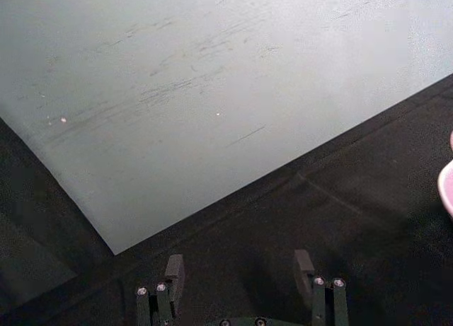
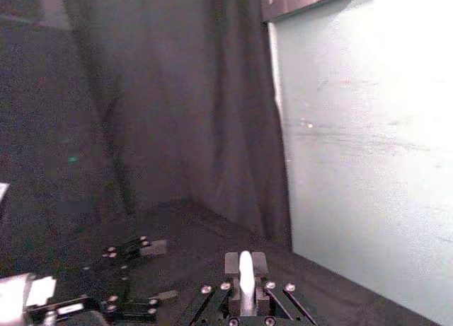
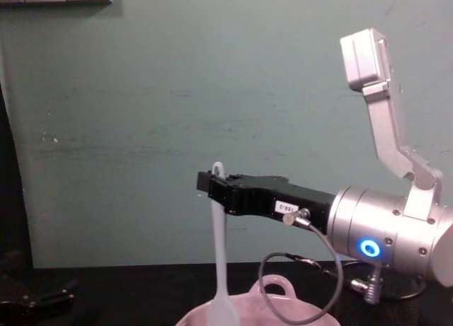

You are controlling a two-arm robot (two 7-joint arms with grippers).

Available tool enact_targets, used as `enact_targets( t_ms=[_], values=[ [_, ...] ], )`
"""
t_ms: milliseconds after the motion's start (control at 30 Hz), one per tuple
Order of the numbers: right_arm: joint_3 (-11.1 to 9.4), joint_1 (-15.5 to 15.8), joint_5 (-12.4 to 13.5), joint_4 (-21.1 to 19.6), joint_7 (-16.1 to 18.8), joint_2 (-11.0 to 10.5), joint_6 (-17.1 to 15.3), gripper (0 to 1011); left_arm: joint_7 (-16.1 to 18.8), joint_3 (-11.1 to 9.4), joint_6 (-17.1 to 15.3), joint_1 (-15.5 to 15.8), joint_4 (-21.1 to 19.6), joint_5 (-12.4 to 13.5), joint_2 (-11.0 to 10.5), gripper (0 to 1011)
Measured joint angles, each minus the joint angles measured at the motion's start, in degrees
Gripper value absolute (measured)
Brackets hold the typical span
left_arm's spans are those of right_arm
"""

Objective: Use the one hand to pick up the spoon and stir the clear water in the bowl.

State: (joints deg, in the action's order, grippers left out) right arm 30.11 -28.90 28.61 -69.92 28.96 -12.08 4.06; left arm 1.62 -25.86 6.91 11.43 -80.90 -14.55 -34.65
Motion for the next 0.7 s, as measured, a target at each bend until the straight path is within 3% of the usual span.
enact_targets(
  t_ms=[367, 700],
  values=[
    [-2.9, 1.8, -0.9, -2.1, -1.8, -2.1, -0.3, 109, 0.0, 0.0, 0.0, 0.0, 0.0, 0.0, 0.0, 1011],
    [-5.7, 7.3, -0.9, -9.4, -3.5, -6.0, -3.0, 109, 0.0, 0.0, 0.0, 0.0, 0.0, 0.0, 0.0, 1011]
  ],
)
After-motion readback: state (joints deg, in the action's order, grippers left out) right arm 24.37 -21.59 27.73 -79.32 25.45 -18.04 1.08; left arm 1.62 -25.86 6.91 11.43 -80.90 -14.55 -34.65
